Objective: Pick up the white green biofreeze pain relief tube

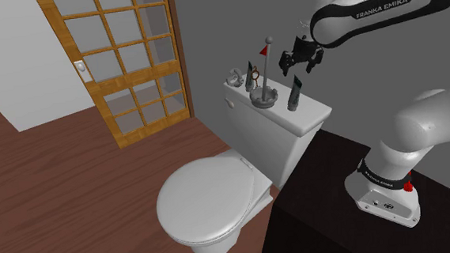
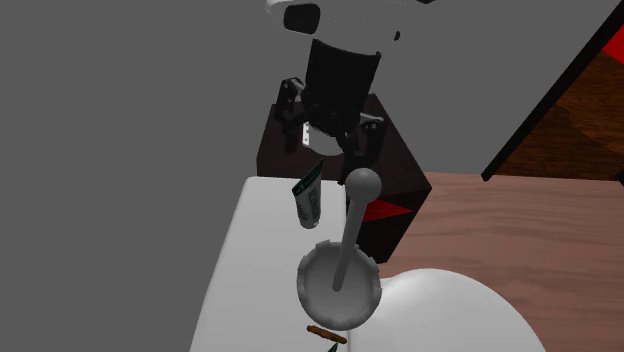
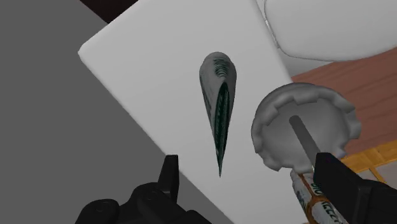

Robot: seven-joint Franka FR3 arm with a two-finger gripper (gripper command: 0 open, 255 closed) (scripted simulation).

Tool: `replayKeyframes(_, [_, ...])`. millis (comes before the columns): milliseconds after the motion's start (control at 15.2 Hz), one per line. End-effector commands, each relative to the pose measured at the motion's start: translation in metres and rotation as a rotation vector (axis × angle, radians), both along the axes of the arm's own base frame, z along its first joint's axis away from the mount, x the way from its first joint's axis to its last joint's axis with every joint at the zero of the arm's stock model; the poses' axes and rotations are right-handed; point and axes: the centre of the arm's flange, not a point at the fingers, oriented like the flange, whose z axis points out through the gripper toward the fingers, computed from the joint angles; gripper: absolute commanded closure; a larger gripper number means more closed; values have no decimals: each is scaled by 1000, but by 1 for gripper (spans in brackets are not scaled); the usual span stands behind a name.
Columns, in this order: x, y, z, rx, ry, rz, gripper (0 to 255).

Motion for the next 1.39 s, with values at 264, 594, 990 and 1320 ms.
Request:
replayKeyframes(264, [2,-17,-34,-16,-34,-114,0])
replayKeyframes(594, [2,-17,-53,-16,-34,-114,0])
replayKeyframes(990, [2,-16,-53,-16,-34,-114,255])
replayKeyframes(1320, [2,-17,-53,-16,-34,-114,255])
